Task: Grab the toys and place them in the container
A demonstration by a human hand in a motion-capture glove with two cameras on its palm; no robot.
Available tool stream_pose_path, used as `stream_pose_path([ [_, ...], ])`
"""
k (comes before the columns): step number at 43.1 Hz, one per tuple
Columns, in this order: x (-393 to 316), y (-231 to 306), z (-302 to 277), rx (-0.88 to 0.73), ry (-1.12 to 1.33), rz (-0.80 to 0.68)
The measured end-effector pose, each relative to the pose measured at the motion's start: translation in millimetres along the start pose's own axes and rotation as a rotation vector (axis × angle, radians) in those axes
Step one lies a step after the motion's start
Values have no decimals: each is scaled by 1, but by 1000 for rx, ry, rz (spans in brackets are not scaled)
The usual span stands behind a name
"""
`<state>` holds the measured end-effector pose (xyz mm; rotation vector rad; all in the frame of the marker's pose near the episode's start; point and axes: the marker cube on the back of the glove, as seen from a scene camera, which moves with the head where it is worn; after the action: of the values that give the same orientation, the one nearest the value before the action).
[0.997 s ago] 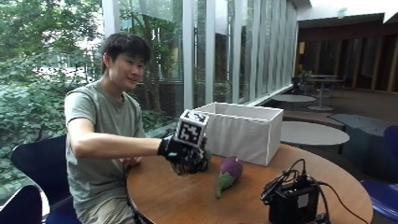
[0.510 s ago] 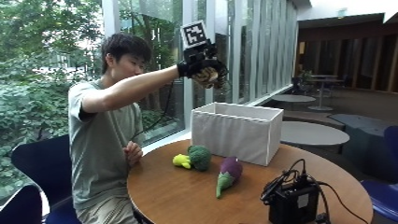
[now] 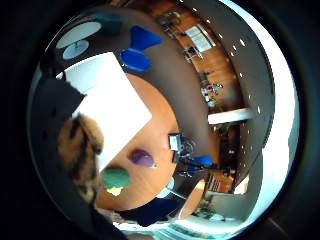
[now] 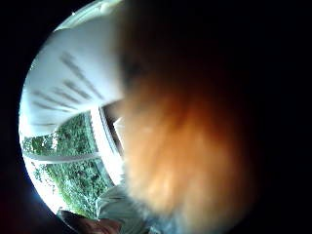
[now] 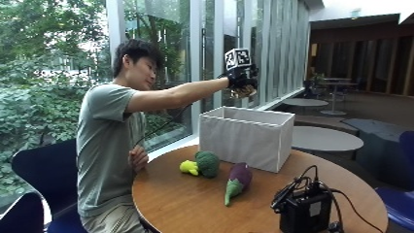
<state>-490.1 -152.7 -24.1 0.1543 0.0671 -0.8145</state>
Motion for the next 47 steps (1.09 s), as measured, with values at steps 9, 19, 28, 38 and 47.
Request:
stream_pose_path([
  [9,-6,-2,35,-249,11,-68],
  [19,18,-16,9,-321,157,6],
  [28,107,43,3,-359,179,129],
  [38,181,128,69,-362,-60,151],
  [47,224,201,193,-424,-119,95],
])
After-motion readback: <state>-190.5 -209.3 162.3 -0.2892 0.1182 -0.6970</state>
